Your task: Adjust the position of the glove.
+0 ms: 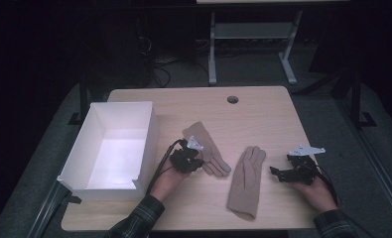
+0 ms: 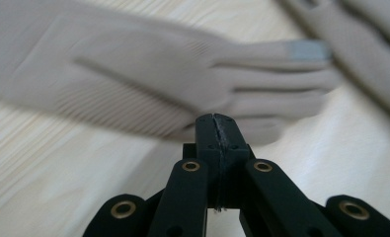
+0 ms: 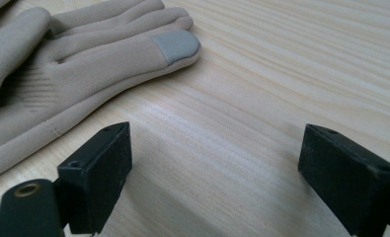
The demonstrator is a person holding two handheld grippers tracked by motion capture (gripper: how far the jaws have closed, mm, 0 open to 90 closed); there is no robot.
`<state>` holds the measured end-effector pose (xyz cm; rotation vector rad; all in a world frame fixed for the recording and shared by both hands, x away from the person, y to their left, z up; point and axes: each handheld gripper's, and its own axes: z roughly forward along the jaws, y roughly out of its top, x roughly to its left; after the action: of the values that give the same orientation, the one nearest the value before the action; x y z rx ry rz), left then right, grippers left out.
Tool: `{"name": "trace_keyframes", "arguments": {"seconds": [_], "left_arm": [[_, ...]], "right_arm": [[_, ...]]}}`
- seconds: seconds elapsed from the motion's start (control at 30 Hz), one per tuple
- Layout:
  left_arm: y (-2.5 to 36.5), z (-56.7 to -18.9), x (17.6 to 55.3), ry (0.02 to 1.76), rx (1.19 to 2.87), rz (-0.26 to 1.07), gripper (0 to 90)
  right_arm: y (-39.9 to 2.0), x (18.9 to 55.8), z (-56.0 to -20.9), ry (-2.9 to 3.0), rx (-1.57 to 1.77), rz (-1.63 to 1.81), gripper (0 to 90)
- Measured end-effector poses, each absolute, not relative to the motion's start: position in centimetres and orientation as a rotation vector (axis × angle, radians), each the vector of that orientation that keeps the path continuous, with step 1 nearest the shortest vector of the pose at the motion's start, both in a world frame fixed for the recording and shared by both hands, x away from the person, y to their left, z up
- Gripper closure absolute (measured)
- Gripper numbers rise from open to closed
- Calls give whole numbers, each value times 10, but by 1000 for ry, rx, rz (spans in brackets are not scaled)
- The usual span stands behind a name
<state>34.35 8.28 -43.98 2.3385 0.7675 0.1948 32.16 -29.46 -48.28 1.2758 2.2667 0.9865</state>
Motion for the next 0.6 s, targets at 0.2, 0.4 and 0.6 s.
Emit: {"name": "trace_keyframes", "arguments": {"seconds": [0.2, 0.4, 0.6], "left_arm": [[60, -443, 339, 675, 2380, 174, 897], [47, -453, 346, 668, 2392, 169, 897], [30, -454, 359, 675, 2373, 180, 895]], "right_arm": [[-295, 322, -483, 2267, 1275, 987, 127], [-295, 322, -483, 2267, 1275, 987, 127], [-295, 322, -483, 2268, 1275, 988, 127]]}}
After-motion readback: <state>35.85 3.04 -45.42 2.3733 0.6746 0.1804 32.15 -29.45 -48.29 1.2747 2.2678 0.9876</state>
